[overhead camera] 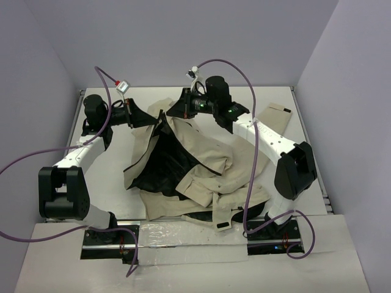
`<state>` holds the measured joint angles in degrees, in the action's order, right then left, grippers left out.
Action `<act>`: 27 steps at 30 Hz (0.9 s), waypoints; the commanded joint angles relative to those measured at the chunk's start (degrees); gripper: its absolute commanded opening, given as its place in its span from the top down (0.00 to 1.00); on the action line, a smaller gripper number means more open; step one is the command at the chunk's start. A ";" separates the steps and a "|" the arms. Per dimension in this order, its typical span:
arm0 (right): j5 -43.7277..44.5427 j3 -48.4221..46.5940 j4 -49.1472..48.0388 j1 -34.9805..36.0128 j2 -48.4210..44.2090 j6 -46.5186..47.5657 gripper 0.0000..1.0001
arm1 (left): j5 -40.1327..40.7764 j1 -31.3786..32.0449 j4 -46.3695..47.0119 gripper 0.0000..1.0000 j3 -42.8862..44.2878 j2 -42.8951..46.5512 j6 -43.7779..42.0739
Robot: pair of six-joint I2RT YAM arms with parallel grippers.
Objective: Zip up the jacket
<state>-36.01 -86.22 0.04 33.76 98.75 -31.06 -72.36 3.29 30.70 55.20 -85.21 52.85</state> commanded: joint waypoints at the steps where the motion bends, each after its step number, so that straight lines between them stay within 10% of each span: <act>1: 1.10 0.42 1.33 1.79 -1.98 1.88 1.00 | -0.33 0.31 1.98 1.00 2.54 1.34 -2.10; 27: 6.70 -7.27 11.49 5.62 -2.66 8.25 1.00 | -0.16 0.31 -0.98 1.00 2.62 1.55 -4.58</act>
<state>-30.48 -89.79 11.92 38.87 98.74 -24.36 -72.29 3.29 29.16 55.22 -85.21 50.27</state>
